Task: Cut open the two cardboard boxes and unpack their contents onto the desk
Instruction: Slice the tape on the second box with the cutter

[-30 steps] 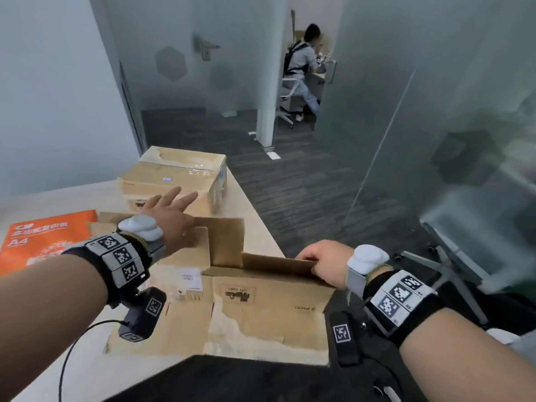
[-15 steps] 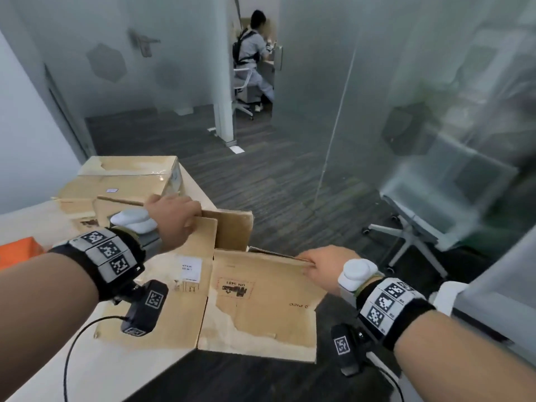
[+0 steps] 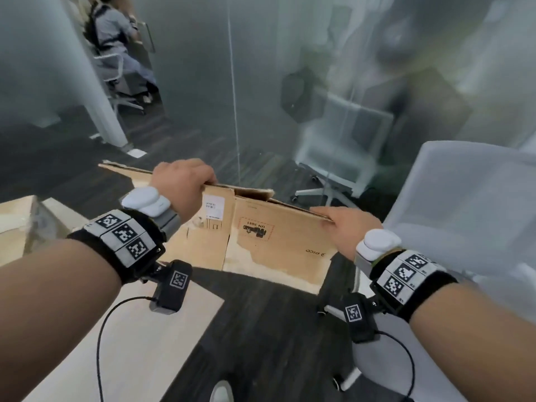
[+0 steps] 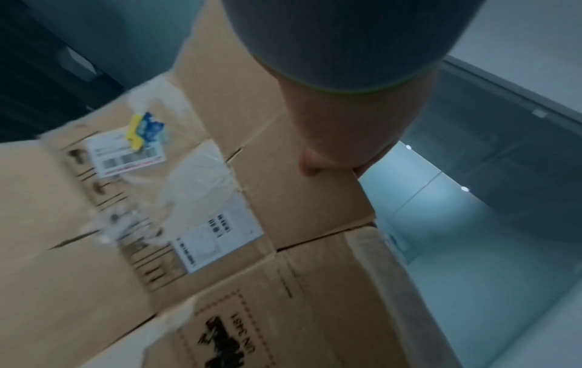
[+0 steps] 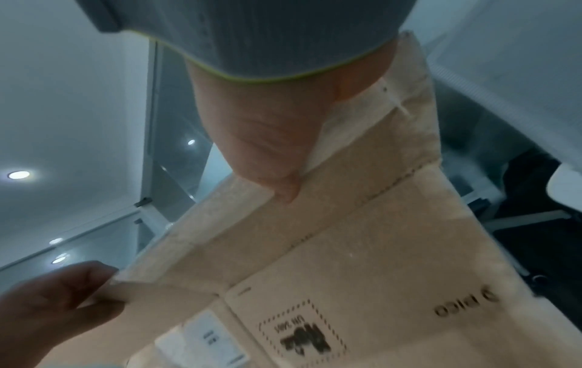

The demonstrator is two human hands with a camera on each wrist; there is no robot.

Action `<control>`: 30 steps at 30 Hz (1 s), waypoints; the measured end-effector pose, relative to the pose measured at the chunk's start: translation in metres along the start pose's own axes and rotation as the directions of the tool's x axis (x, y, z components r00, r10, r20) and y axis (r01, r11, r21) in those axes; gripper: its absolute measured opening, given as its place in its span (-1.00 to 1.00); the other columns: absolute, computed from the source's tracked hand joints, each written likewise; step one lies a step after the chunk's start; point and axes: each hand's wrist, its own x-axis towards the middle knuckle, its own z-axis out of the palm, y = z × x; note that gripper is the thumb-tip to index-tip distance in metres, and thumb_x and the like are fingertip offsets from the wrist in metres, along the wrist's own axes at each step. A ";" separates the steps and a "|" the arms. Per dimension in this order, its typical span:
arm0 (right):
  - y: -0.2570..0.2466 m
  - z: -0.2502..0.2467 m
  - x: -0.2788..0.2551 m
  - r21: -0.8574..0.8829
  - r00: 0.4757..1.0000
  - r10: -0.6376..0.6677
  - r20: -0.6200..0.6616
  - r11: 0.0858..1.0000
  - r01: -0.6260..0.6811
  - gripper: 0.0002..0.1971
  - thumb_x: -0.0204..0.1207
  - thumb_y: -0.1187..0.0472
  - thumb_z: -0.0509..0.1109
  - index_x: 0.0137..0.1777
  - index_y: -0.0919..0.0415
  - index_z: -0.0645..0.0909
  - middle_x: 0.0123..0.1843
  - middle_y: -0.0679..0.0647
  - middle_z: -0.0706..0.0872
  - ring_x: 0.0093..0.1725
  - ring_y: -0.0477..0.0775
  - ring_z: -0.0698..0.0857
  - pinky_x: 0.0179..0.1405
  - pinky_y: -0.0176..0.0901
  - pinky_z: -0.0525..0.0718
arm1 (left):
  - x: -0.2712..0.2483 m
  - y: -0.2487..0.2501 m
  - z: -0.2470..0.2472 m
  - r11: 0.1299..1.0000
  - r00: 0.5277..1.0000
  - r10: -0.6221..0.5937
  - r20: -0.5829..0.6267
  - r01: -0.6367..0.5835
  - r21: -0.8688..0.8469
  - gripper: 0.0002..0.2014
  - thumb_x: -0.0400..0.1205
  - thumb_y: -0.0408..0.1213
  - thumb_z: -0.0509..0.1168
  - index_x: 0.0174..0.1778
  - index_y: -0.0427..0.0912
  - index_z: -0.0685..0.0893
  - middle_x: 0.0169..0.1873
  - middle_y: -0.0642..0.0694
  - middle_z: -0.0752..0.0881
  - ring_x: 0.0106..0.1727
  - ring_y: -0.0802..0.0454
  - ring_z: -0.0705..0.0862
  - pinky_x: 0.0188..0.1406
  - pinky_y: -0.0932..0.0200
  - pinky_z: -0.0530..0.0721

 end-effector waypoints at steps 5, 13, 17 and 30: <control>0.013 -0.008 0.018 0.054 0.979 0.135 -0.151 0.990 -0.129 -0.48 0.76 0.13 0.12 0.61 -0.43 0.32 0.59 -0.16 0.54 0.43 0.13 0.62 0.27 -0.04 0.62 | 0.059 0.006 0.028 0.974 0.986 0.052 -0.157 -0.084 -0.209 -0.76 0.54 -0.41 0.31 -0.09 -0.03 0.84 0.03 -0.01 0.79 0.13 -0.18 0.72 0.22 0.01 0.26; 0.020 0.036 0.059 -0.135 0.962 0.259 0.086 0.960 -0.246 -0.31 0.61 -0.28 0.27 0.70 -0.32 0.12 0.74 -0.21 0.28 0.67 0.10 0.36 0.57 0.35 0.33 | 0.098 -0.026 0.111 0.985 0.979 0.063 0.192 -0.030 -0.171 -0.76 0.56 -0.22 0.38 0.07 0.21 0.74 0.19 0.11 0.75 0.28 -0.05 0.69 0.36 -0.07 0.37; 0.021 0.072 0.059 -0.072 0.915 0.319 0.249 0.948 -0.311 -0.36 0.60 -0.31 0.25 0.66 -0.22 0.31 0.65 -0.09 0.47 0.55 0.09 0.51 0.49 0.09 0.51 | 0.077 -0.043 0.158 0.994 0.855 0.064 0.515 -0.006 -0.112 -0.91 0.56 0.14 0.32 -0.05 0.41 0.57 0.11 0.33 0.73 0.20 0.13 0.72 0.31 0.02 0.51; -0.016 0.086 0.039 0.272 0.953 0.194 0.233 0.928 -0.255 -0.64 0.65 -0.07 0.34 0.42 -0.12 0.63 0.25 -0.09 0.75 0.26 0.01 0.69 0.18 -0.23 0.53 | -0.003 -0.026 0.111 0.973 0.786 -0.059 0.615 0.184 -0.142 -0.94 0.67 0.08 0.31 -0.10 0.28 0.65 -0.01 0.27 0.74 0.14 0.13 0.73 0.26 0.07 0.61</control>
